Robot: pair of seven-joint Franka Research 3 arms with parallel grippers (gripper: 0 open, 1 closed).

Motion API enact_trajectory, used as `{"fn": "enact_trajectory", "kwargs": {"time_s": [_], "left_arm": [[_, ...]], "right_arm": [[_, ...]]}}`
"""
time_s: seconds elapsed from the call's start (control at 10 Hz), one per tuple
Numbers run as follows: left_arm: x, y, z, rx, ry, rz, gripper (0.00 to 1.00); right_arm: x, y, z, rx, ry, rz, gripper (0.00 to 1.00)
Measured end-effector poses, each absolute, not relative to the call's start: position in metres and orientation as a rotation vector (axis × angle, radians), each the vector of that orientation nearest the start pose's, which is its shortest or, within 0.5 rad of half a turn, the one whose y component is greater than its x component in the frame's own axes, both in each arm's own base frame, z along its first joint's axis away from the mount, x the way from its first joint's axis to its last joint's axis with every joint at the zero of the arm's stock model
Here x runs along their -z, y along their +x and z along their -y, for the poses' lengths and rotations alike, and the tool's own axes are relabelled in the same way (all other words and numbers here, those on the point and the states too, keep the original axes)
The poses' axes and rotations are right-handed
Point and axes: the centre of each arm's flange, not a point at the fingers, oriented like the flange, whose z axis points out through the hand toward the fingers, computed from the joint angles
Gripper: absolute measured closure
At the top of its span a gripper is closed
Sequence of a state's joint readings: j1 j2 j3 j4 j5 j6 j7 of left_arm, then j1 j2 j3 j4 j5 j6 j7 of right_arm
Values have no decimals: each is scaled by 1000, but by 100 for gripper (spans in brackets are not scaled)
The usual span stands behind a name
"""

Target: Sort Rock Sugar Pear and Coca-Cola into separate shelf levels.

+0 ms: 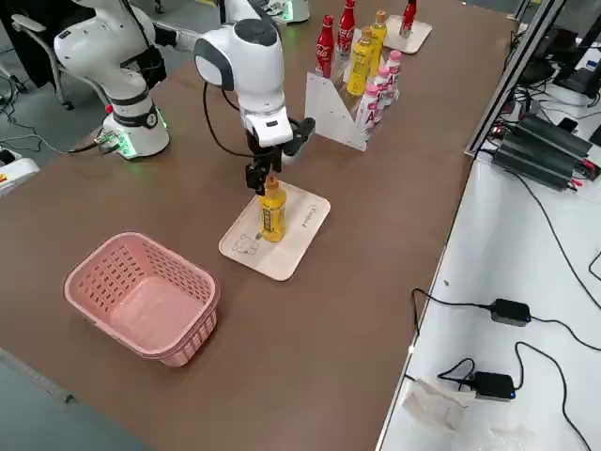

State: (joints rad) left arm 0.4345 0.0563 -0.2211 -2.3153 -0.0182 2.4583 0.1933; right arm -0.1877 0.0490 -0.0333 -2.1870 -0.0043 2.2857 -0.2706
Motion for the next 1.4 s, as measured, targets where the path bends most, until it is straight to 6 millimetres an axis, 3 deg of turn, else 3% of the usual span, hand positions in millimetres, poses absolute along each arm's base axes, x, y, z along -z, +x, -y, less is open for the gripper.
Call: {"fn": "enact_trajectory", "kwargs": {"time_s": [0.2,0.4,0.6,0.9,1.1,1.2,1.4], "left_arm": [[-326,512,-113,143,-3144,27,40],[-327,510,-121,146,-3142,20,48],[-327,510,-122,149,-3141,18,68],[-333,514,-121,157,-3139,13,68],[-361,524,-113,116,-3146,-5,68],[-388,530,-101,97,-3146,10,68],[-457,537,-43,30,-3136,60,68]], "right_arm": [[-366,532,116,64,-3155,91,14],[-365,532,116,56,-3154,93,26],[-365,531,115,34,-3150,92,42],[-366,531,116,35,-3151,87,63],[-366,531,116,36,-3151,85,66],[-366,531,116,36,-3151,84,67],[-366,531,116,36,-3151,76,67]]}}
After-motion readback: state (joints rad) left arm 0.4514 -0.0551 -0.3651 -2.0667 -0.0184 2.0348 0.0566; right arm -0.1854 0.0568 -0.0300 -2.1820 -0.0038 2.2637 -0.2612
